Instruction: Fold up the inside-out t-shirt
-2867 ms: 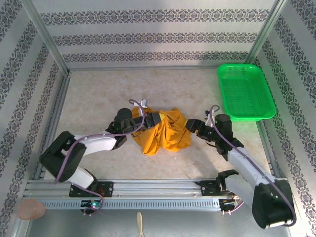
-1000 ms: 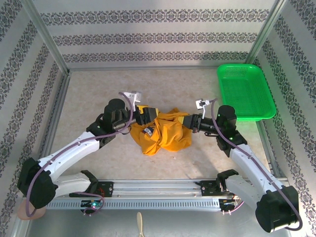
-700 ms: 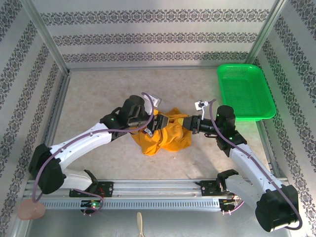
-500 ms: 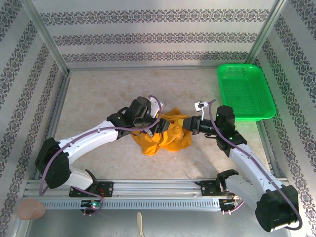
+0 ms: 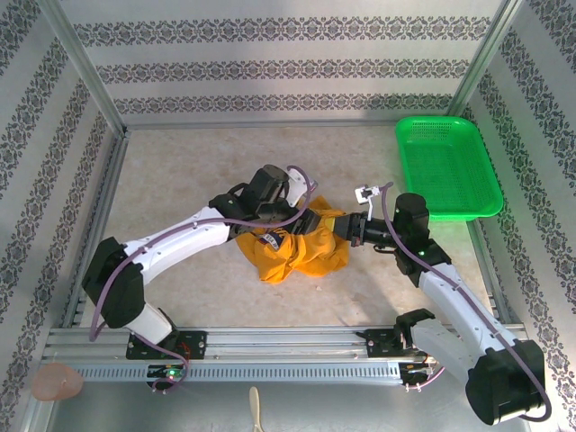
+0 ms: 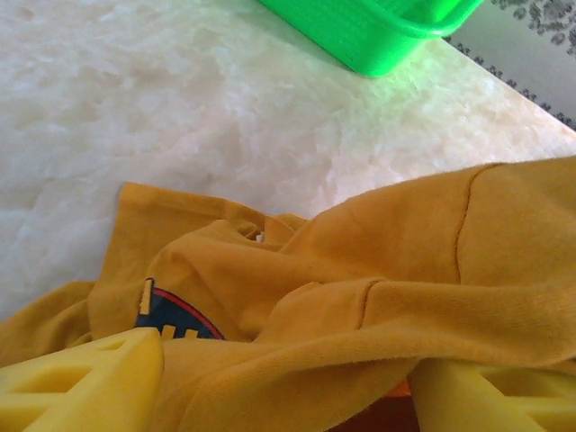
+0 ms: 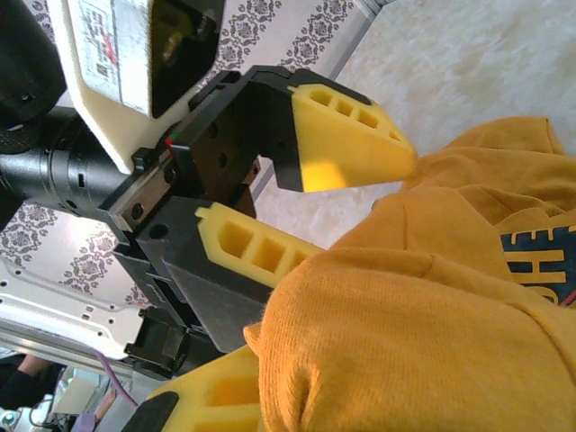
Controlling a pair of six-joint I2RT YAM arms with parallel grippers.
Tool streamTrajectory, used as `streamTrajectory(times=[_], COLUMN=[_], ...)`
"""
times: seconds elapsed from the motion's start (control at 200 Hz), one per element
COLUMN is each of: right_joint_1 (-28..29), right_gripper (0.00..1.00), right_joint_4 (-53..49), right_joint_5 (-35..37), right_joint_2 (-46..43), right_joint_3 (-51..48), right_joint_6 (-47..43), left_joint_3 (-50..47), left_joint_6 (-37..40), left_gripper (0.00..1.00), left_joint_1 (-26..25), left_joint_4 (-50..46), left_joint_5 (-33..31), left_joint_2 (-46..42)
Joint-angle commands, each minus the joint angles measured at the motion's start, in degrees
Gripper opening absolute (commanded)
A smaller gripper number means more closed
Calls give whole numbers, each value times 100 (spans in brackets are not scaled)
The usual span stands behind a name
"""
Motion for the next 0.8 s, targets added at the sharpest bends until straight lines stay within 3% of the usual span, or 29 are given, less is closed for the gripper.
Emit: streamTrajectory(times=[0.0,0.105,0.205,0.315,0.39,0.575,0.794], right_joint_1=[-71,-214,-380,-404,-400,-383,-26], right_gripper=[0,0,0,44,56,59,58], right_joint_4=[-56,-110,-112,-198,-341,-723,-2407], right_joint_5=[-80,-93,12,626,1225,1709,2519], right_joint_2=[-127,-208,-233,-8,271,346,-1478], right_joint_3=[12,-75,-240,-392,-415,-375,24], right_joint_6=[-232,-247,-227,-154,-7,148,178], left_joint_3=[258,319,64,-446,-806,-1573,-2305], left_joint_6=[236,58,-375,-1159,-1729,-2791,-3792], left_gripper=[49,0,0,0,0,0,0], left_joint_1=[-101,-65,94,391,540,604,633], left_joint_4=[-252,-177,227,1035,1578,2736,4148], left_joint_5=[667,946,1259,1831,2288,2677,2529], left_joint_2=[240,333,28,-552,-906,-1522,-1653])
